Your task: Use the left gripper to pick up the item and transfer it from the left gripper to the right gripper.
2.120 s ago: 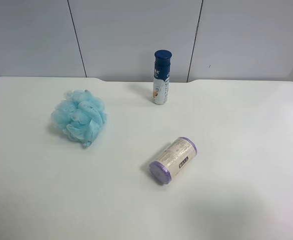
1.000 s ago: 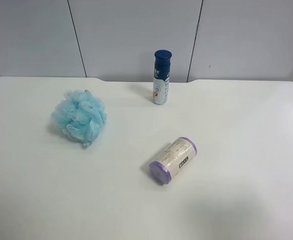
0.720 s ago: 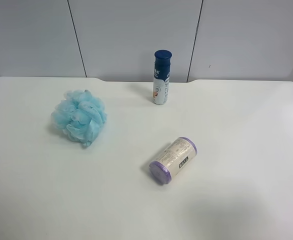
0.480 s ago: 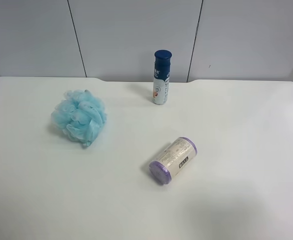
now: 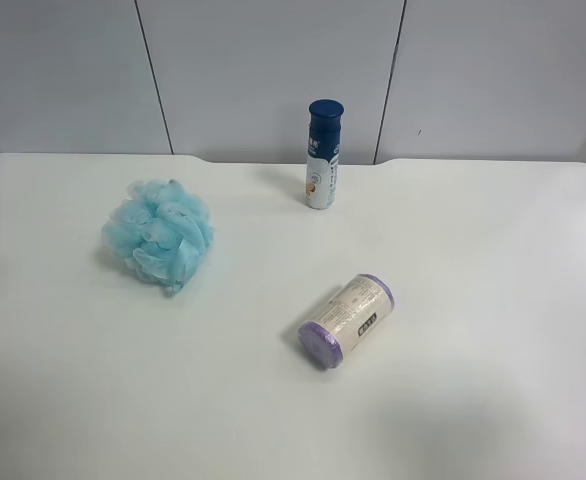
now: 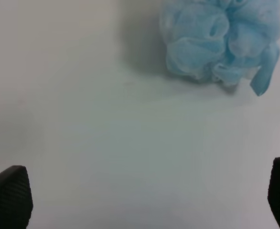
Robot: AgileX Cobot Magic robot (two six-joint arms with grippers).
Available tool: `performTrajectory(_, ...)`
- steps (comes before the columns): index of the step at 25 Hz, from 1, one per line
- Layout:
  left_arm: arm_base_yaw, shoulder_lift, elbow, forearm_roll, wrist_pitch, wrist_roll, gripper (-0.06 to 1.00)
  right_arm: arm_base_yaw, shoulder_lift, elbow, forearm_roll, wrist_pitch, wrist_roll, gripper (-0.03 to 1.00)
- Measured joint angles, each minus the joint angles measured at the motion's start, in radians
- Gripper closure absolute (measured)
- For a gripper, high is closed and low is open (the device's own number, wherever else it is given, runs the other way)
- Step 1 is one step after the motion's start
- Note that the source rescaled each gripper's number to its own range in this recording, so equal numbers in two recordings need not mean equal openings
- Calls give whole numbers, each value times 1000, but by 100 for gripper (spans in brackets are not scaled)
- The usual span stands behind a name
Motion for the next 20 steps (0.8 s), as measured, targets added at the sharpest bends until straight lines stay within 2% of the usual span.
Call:
performTrajectory(5,-59,219,-111,16,-14,-15,-6,0,0,0,0,0,0,-3)
performTrajectory(13,-204,506,-319,107,-21,-156,-6,0,0,0,0,0,0,-3)
performTrajectory(20,-264,694,-466,125,-20,-191,-6,0,0,0,0,0,0,-3)
